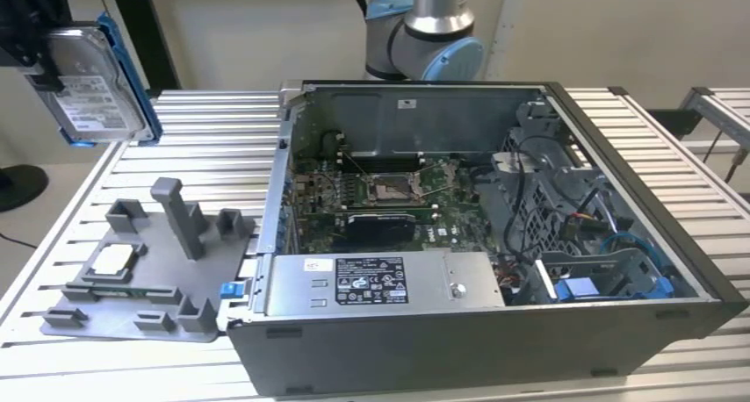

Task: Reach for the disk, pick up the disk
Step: 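Pick up the disk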

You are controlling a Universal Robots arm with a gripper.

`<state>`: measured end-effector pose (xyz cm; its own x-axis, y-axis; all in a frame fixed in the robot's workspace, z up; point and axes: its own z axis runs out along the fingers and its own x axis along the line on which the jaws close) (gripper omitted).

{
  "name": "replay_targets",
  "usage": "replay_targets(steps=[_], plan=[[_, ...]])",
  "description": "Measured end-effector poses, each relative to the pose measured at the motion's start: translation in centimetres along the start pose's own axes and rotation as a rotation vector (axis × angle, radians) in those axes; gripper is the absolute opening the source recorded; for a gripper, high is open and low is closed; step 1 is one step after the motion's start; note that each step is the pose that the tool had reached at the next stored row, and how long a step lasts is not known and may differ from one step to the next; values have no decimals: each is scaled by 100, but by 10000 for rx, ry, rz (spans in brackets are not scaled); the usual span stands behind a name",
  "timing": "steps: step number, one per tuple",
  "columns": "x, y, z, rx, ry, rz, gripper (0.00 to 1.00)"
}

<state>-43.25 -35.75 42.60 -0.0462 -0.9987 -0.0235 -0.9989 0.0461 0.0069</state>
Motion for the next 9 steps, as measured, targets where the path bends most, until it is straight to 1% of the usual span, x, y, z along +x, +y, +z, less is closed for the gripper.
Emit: replay_targets(steps=[9], plan=[[-9,3,-399,2,-9,56,0]])
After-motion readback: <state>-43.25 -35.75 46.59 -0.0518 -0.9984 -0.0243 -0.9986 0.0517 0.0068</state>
